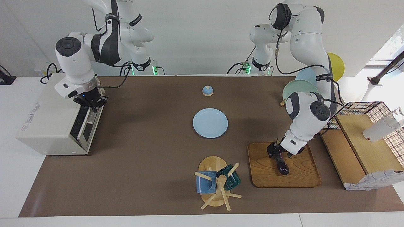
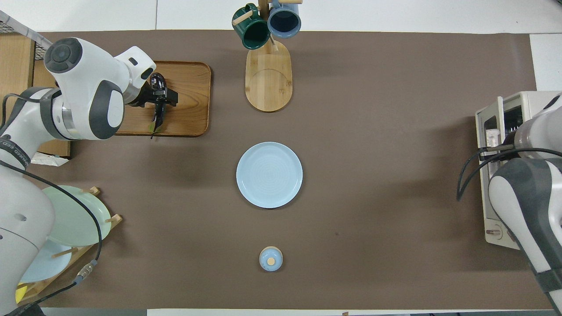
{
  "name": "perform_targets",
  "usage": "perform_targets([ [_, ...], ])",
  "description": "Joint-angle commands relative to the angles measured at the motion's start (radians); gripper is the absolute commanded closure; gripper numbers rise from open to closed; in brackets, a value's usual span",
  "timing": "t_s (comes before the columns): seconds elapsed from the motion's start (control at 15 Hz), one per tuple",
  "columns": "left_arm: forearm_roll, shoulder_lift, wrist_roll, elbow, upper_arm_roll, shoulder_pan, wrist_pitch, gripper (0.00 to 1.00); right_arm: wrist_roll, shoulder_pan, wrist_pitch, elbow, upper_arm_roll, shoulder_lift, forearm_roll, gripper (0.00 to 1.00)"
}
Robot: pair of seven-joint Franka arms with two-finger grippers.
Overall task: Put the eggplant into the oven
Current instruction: 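Grasp the eggplant with the left gripper while the right gripper reaches the oven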
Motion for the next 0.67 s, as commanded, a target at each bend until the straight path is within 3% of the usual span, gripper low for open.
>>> perform_targets([
  [0.0, 0.008, 0.001, 0.018, -0.023, 0.017, -0.023, 0.032, 0.01, 0.021, 0.007, 0.141, -0.060, -0.001, 0.085, 0.036, 1.00],
  [0.13, 0.032, -0.004, 0.018, -0.037, 0.015, -0.023, 0.032, 0.06, 0.023, 0.021, 0.198, -0.091, -0.001, 0.097, 0.058, 1.00],
  [0.27, 0.032, -0.004, 0.018, -0.034, 0.015, -0.023, 0.024, 0.21, 0.023, 0.022, 0.227, -0.112, -0.001, 0.099, 0.061, 1.00],
  [0.47, 0.031, -0.004, 0.018, -0.028, 0.015, -0.017, 0.010, 0.51, 0.023, 0.027, 0.229, -0.117, -0.001, 0.117, 0.061, 1.00],
  [0.53, 0.032, -0.006, 0.018, -0.028, 0.015, -0.013, 0.007, 0.66, 0.020, 0.027, 0.238, -0.117, 0.000, 0.126, 0.065, 1.00],
  [0.6, 0.031, -0.006, 0.018, -0.023, 0.015, -0.009, -0.005, 0.89, 0.020, 0.045, 0.261, -0.120, 0.000, 0.139, 0.073, 1.00],
])
